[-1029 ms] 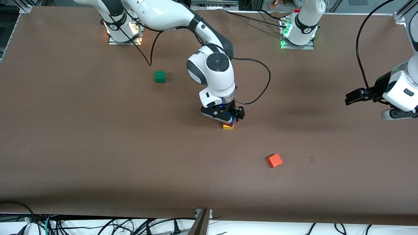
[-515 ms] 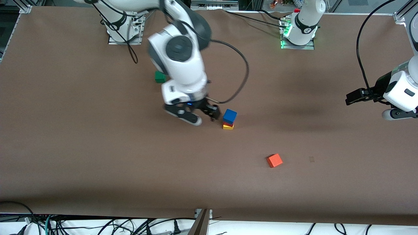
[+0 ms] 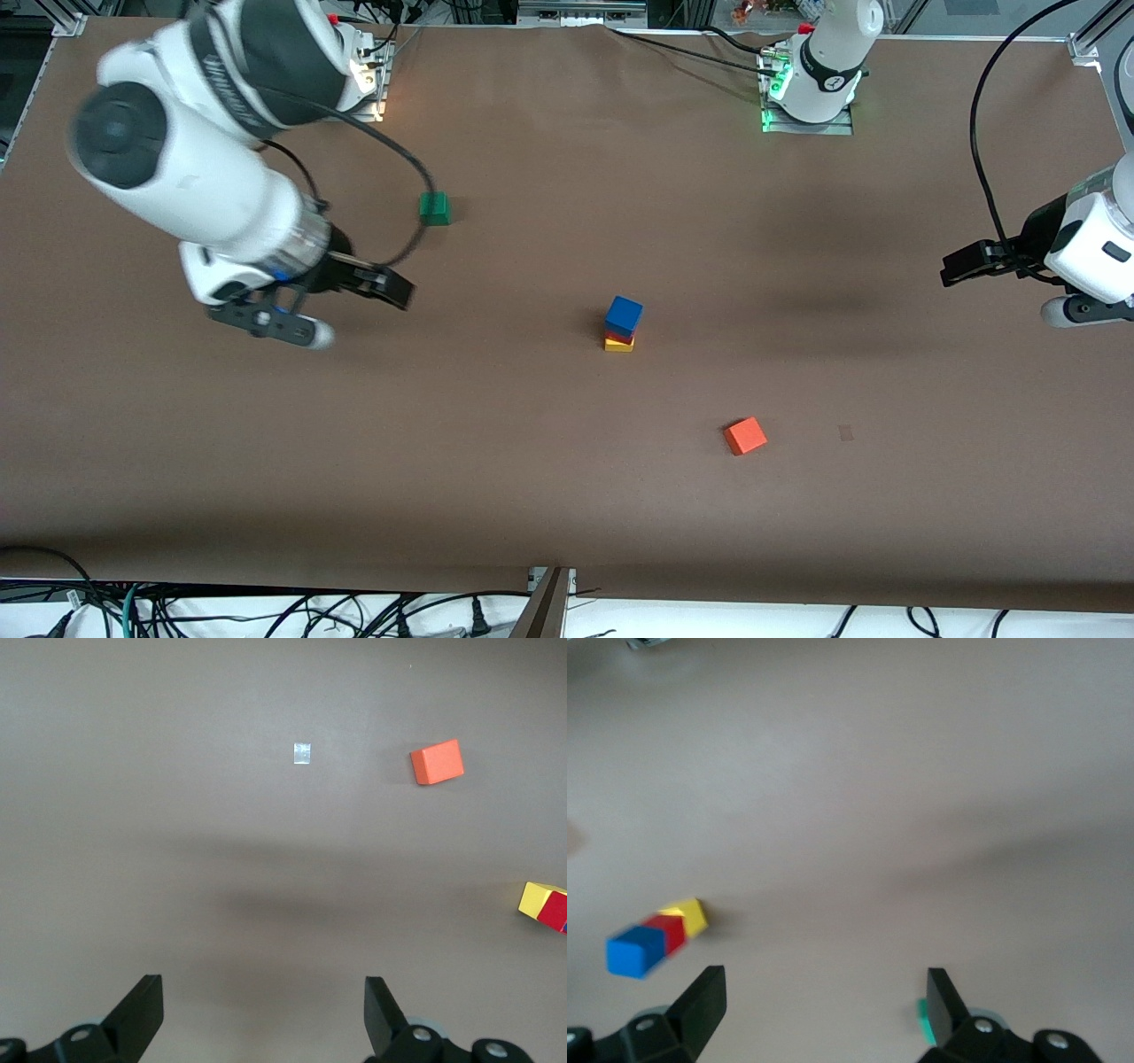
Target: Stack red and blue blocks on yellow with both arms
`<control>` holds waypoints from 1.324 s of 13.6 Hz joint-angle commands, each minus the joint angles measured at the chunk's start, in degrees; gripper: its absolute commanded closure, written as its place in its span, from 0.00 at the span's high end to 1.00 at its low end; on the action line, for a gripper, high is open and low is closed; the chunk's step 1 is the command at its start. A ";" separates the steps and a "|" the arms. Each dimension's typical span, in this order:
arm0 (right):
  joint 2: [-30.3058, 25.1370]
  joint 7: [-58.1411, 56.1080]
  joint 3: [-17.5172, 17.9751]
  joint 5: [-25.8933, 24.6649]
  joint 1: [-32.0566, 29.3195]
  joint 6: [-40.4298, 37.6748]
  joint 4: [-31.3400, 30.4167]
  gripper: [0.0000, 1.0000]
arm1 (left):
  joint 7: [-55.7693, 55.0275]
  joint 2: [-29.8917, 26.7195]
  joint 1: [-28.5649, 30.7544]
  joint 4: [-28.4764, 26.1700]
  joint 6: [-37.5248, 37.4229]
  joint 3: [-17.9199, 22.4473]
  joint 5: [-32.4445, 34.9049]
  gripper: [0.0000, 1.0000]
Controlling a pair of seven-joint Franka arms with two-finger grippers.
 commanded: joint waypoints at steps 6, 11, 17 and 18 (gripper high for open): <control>-22.51 -23.75 1.21 -7.77 -11.24 2.37 -26.14 1.00 | 1.69 -0.78 0.47 -0.59 0.46 0.22 -1.15 1.00; -20.50 -26.14 1.21 -10.59 -10.98 2.63 -22.72 1.00 | 2.48 -0.69 0.47 -0.50 0.46 0.31 -0.98 1.00; -20.40 -26.84 1.04 -9.89 -10.98 2.10 -22.10 1.00 | 2.65 0.36 0.38 0.82 0.46 0.31 -1.07 1.00; -20.41 -26.93 1.04 -9.89 -10.98 2.10 -22.10 1.00 | 2.83 0.36 0.47 0.82 0.37 0.31 -1.07 1.00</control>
